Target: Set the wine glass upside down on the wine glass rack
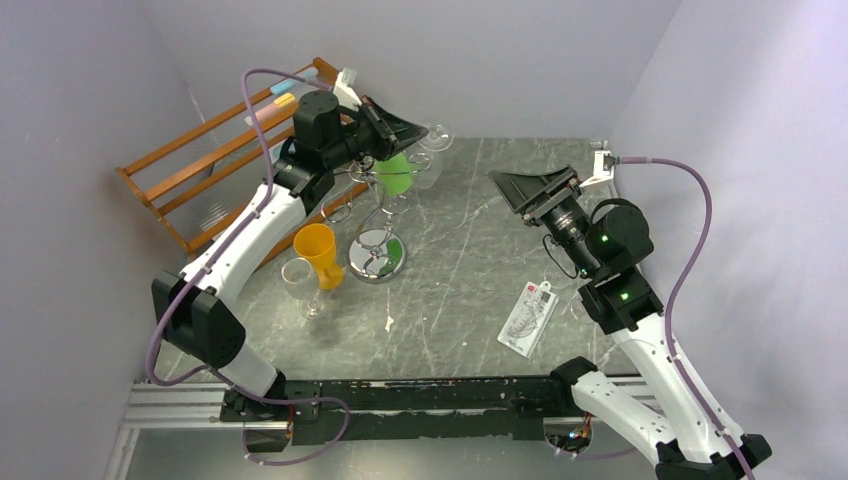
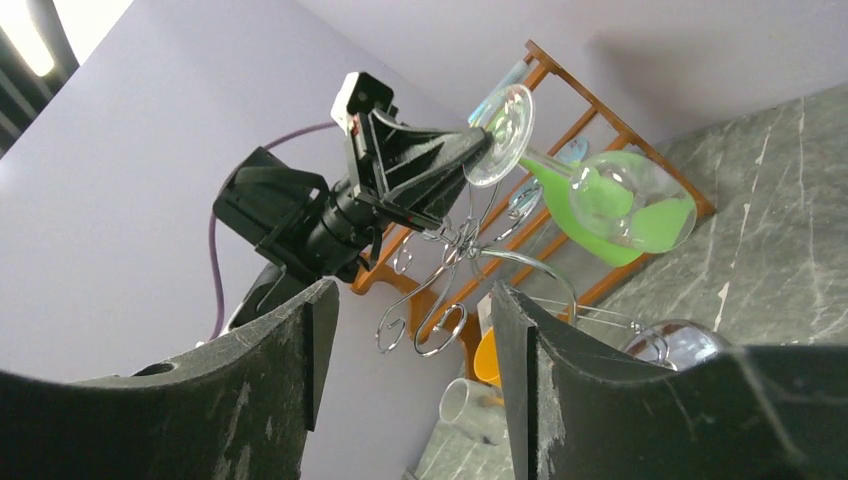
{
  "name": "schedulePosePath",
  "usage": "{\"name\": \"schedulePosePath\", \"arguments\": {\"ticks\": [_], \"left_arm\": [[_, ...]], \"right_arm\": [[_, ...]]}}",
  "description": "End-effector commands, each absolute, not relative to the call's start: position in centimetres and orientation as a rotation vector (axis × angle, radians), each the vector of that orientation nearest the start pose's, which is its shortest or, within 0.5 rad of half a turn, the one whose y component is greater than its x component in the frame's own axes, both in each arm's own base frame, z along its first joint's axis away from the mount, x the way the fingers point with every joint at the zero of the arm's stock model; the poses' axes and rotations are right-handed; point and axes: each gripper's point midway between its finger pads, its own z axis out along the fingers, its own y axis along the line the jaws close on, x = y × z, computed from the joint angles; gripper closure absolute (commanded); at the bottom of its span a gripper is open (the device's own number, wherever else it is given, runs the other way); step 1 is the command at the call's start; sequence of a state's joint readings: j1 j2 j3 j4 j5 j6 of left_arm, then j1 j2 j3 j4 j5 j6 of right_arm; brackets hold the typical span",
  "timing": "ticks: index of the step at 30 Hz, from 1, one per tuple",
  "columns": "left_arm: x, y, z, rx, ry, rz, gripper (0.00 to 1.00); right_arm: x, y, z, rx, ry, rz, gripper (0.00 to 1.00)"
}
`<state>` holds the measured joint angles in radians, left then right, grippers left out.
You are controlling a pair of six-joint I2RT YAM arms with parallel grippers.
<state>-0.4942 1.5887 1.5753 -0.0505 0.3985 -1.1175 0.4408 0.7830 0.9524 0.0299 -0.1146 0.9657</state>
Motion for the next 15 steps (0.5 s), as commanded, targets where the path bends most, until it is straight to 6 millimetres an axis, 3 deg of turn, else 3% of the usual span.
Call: {"name": "schedulePosePath", "arguments": {"ticks": [1, 8, 15], "left_arm": [[38.0, -29.3, 42.4, -0.363, 1.772, -1.491, 0.95], [38.0, -26.7, 42.0, -0.460, 1.754, -1.426, 0.95], [37.7, -26.9, 41.5, -0.464, 1.778, -1.445, 0.95]], "right_arm": [[25.7, 17.7, 42.1, 0.325, 1.473, 1.230, 0.40], [25.6, 17.6, 42.0, 0.344, 1.472, 1.238, 0.42], [25.5, 17.1, 41.5, 0.371, 1.491, 1.218, 0.44]]}}
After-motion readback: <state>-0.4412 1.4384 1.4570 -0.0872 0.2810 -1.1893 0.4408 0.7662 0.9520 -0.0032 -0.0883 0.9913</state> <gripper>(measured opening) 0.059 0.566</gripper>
